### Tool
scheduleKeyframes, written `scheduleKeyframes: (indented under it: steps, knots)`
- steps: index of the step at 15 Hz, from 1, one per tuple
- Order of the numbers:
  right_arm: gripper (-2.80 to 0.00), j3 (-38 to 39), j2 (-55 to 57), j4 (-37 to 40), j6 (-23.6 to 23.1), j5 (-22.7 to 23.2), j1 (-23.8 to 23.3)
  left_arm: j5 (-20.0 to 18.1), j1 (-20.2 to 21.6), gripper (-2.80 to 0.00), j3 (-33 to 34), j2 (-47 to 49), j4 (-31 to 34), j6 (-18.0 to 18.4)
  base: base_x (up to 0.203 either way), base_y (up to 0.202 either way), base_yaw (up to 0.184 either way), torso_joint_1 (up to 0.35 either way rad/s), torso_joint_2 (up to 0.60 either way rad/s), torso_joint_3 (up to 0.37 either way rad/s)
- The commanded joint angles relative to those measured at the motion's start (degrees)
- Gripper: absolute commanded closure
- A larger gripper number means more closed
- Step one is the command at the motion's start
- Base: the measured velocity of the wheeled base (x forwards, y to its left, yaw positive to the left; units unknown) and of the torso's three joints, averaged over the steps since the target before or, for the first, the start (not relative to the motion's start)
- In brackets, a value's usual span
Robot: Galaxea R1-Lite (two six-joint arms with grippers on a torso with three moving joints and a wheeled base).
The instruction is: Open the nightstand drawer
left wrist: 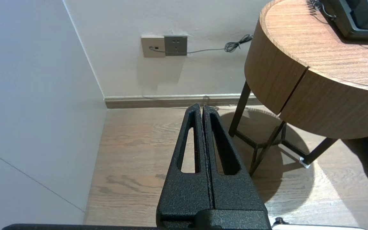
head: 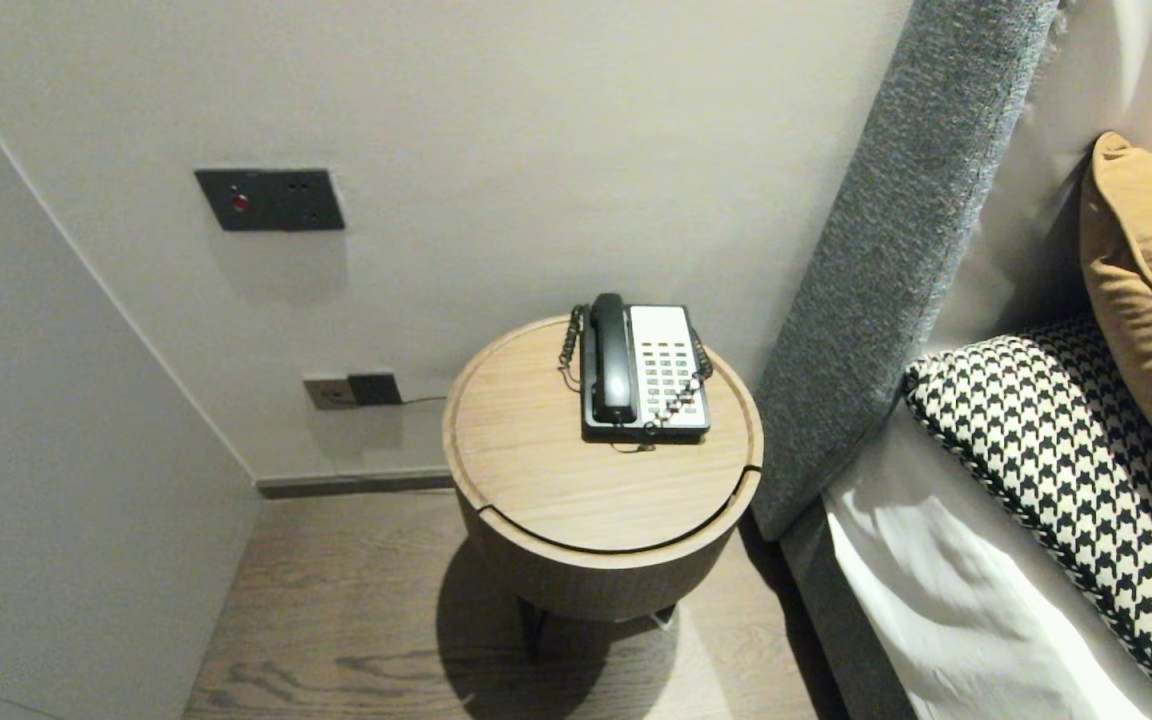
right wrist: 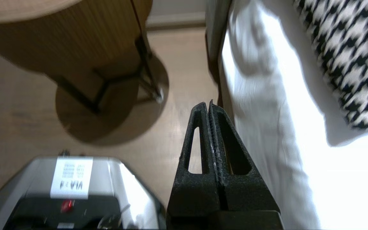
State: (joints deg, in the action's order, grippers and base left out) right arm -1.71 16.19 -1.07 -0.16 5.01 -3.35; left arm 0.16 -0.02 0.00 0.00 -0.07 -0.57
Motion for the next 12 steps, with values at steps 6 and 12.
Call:
scheduleKeyframes:
  steps: [6, 12]
  knots:
    - [0.0, -0.16, -14.48, 1.62, 0.4, -2.22, 2.85, 0.02, 0.02, 0.0, 0.0, 0.02, -0.01, -0.04, 0.0, 0.0, 0.0, 0.0, 0.0, 0.0]
    - [0.0, 2.32, -15.75, -0.86, -0.81, -5.63, 2.83, 0.02, 0.02, 0.0, 0.0, 0.08, -0.01, -0.04, 0.0, 0.0, 0.0, 0.0, 0.0, 0.0]
